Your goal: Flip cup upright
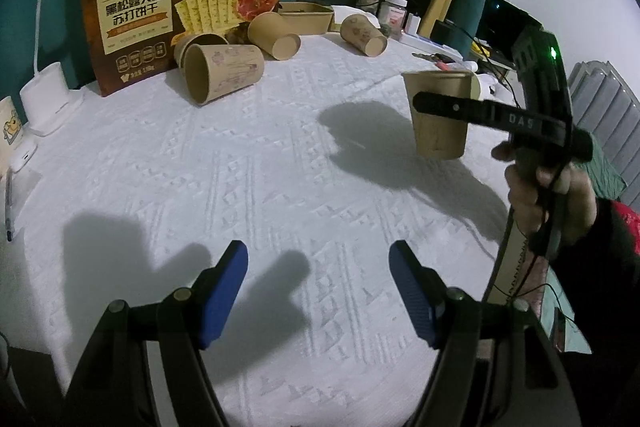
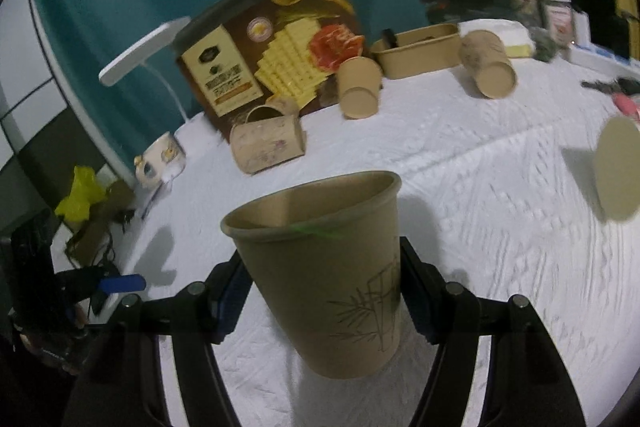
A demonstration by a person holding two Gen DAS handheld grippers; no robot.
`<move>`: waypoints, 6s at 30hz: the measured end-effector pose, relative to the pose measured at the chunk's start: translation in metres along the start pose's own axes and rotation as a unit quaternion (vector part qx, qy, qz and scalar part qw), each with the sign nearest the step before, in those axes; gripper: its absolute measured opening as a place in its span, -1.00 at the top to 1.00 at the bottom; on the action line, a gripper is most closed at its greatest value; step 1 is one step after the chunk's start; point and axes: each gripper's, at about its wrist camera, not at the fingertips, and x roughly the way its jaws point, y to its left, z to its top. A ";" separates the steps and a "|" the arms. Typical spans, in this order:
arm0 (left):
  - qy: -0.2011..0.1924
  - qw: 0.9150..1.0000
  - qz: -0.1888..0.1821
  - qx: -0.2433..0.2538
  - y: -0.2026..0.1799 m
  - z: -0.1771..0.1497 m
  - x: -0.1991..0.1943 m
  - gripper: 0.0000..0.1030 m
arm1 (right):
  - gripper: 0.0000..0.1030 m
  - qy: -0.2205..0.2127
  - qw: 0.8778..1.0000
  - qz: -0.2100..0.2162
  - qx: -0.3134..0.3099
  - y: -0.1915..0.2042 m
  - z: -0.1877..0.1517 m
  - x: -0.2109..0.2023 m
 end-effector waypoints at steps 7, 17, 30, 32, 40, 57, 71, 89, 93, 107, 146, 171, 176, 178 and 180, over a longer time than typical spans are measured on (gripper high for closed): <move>0.004 1.000 -0.002 0.010 -0.012 0.003 0.002 -0.42 | -0.26 -0.019 0.999 -0.032 0.002 -0.009 -0.019 -0.001; 0.011 1.000 -0.006 0.019 -0.021 0.004 0.007 -0.42 | -0.26 -0.041 0.998 -0.051 -0.003 -0.013 -0.037 -0.017; 0.016 0.999 -0.006 0.031 -0.031 -0.004 0.010 -0.42 | -0.34 -0.017 0.998 -0.066 -0.012 -0.002 -0.056 -0.018; 0.016 0.999 -0.006 0.030 -0.030 -0.004 0.009 -0.42 | -0.37 -0.014 0.997 -0.069 -0.011 0.000 -0.060 -0.019; 0.011 0.999 -0.010 0.031 -0.029 -0.010 0.003 -0.42 | -0.40 -0.010 0.996 -0.089 -0.002 0.007 -0.073 -0.032; -0.015 0.999 -0.019 0.032 -0.039 -0.019 -0.016 -0.42 | -0.41 -0.001 0.984 -0.173 0.030 0.017 -0.106 -0.082; -0.071 0.997 0.012 0.042 -0.056 -0.015 -0.041 -0.60 | -0.41 -0.036 0.977 -0.205 0.043 0.026 -0.104 -0.148; -0.198 0.977 0.054 0.058 -0.076 0.022 -0.108 -0.63 | -0.42 -0.126 0.963 -0.238 -0.009 0.061 -0.066 -0.228; -0.229 0.969 0.064 0.062 -0.080 0.028 -0.126 -0.63 | -0.52 -0.146 0.960 -0.238 -0.021 0.072 -0.057 -0.243; -0.336 0.937 0.066 0.067 -0.082 0.029 -0.179 -0.92 | -0.64 -0.213 0.946 -0.241 -0.048 0.123 -0.037 -0.279; -0.296 0.951 0.073 0.045 -0.062 0.023 -0.149 -0.93 | -0.65 -0.185 0.950 -0.242 -0.061 0.122 -0.035 -0.241; -0.301 0.951 0.058 0.037 -0.060 0.024 -0.155 -0.93 | -0.65 -0.180 0.952 -0.240 -0.060 0.123 -0.038 -0.241; -0.301 0.951 0.057 0.036 -0.060 0.024 -0.155 -0.93 | -0.65 -0.179 0.953 -0.239 -0.061 0.122 -0.040 -0.240; -0.301 0.951 0.057 0.037 -0.060 0.024 -0.154 -0.93 | -0.65 -0.178 0.953 -0.238 -0.061 0.122 -0.041 -0.239; -0.301 0.951 0.056 0.037 -0.060 0.024 -0.154 -0.93 | -0.65 -0.178 0.953 -0.237 -0.062 0.122 -0.041 -0.239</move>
